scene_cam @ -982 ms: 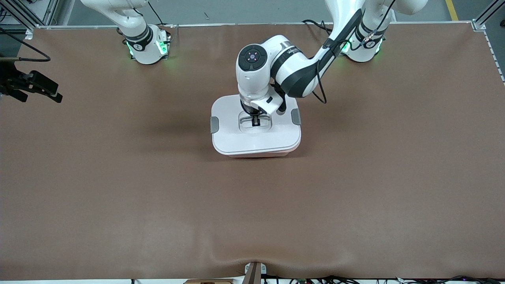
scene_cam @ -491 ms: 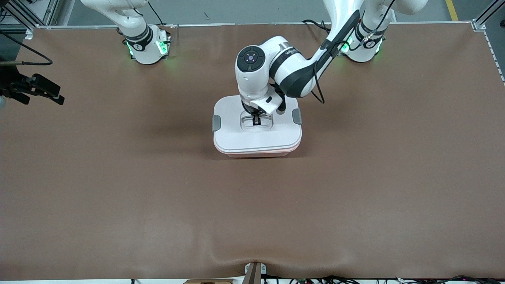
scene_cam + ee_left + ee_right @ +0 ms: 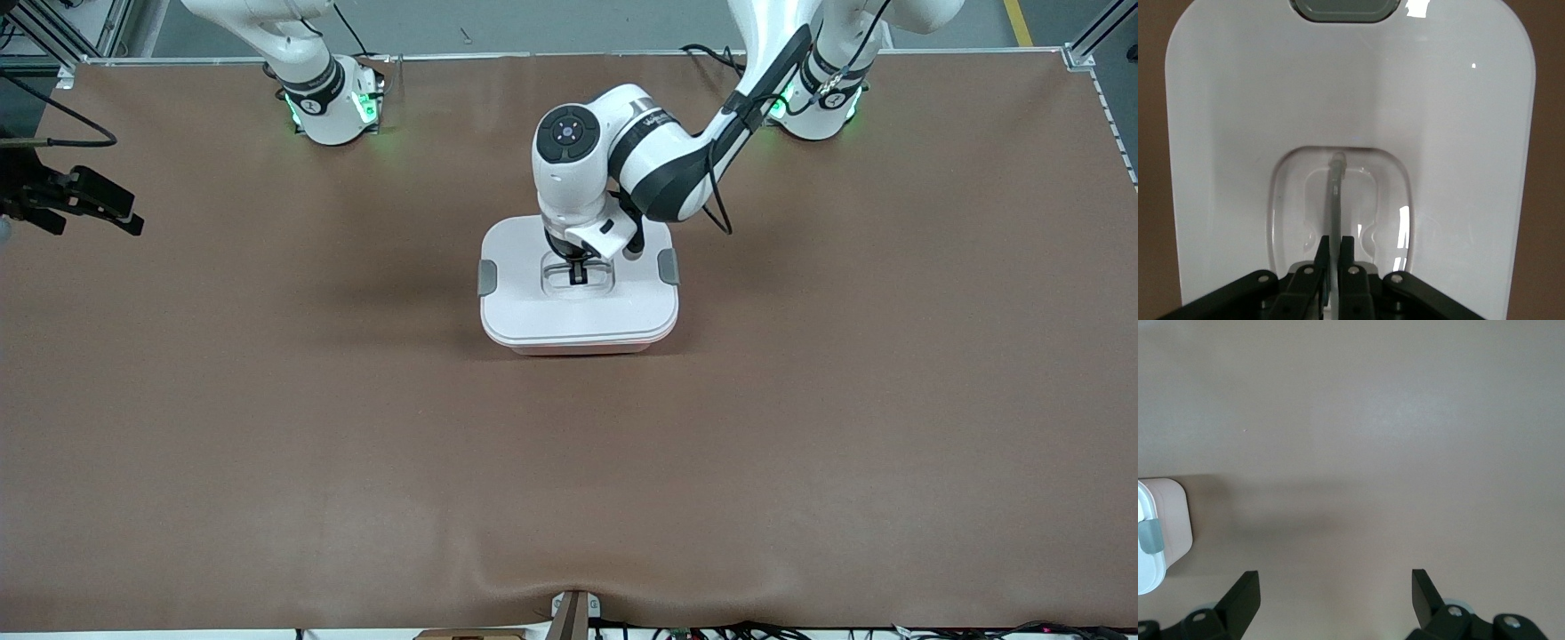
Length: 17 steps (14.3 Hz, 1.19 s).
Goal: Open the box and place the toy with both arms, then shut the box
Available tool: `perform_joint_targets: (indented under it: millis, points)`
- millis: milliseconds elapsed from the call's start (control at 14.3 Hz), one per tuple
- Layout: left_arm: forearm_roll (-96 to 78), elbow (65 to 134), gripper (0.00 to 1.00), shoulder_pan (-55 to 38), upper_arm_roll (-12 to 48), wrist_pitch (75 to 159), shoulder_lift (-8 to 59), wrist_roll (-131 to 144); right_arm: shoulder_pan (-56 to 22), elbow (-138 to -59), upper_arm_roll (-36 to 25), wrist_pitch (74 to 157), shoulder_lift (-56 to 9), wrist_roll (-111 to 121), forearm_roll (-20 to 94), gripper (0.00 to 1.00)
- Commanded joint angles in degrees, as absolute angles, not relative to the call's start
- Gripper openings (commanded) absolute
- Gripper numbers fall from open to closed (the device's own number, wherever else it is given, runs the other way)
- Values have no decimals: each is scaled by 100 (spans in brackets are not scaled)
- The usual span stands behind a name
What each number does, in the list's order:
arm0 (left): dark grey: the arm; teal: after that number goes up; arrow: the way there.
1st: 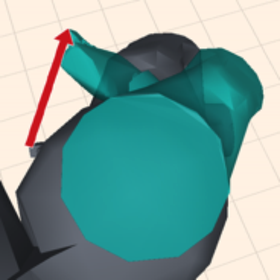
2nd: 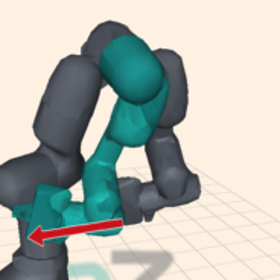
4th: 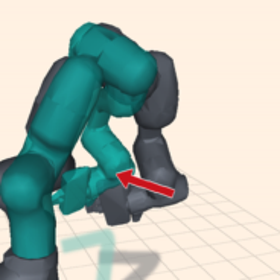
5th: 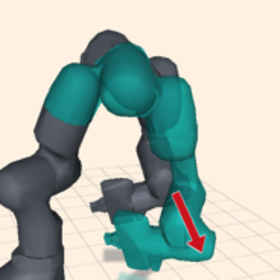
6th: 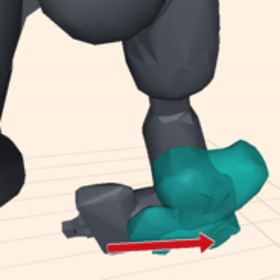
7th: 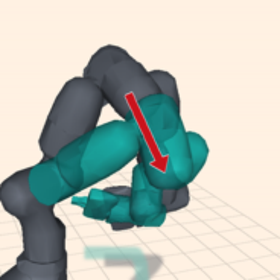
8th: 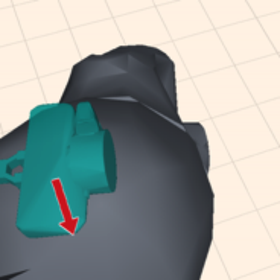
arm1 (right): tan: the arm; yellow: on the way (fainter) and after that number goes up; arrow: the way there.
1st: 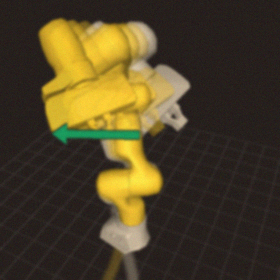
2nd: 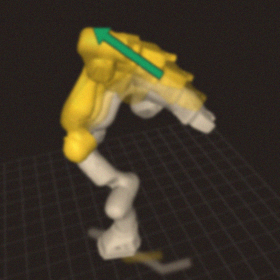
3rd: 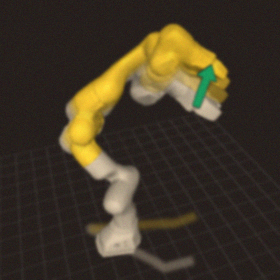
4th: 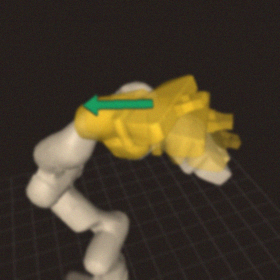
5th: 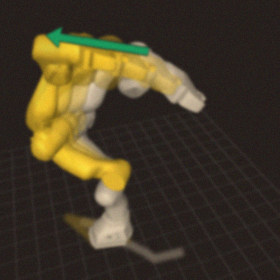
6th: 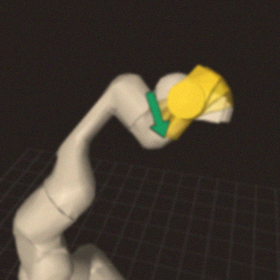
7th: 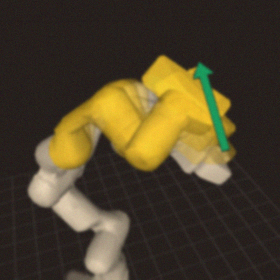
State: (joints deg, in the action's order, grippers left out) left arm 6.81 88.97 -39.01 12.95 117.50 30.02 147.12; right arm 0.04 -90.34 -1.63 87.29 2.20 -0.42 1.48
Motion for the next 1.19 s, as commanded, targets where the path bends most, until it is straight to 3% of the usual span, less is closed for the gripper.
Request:
perform_joint_targets:
  millis: [0,1122]
  points:
    - [888,9070,0,-3911,1292,11856,2900,14687,0,-8886,-176,8666,158,26,149,100]
    - [888,9211,0,-3911,1292,11795,2935,14326,-9,-8886,-176,8701,114,26,149,100]
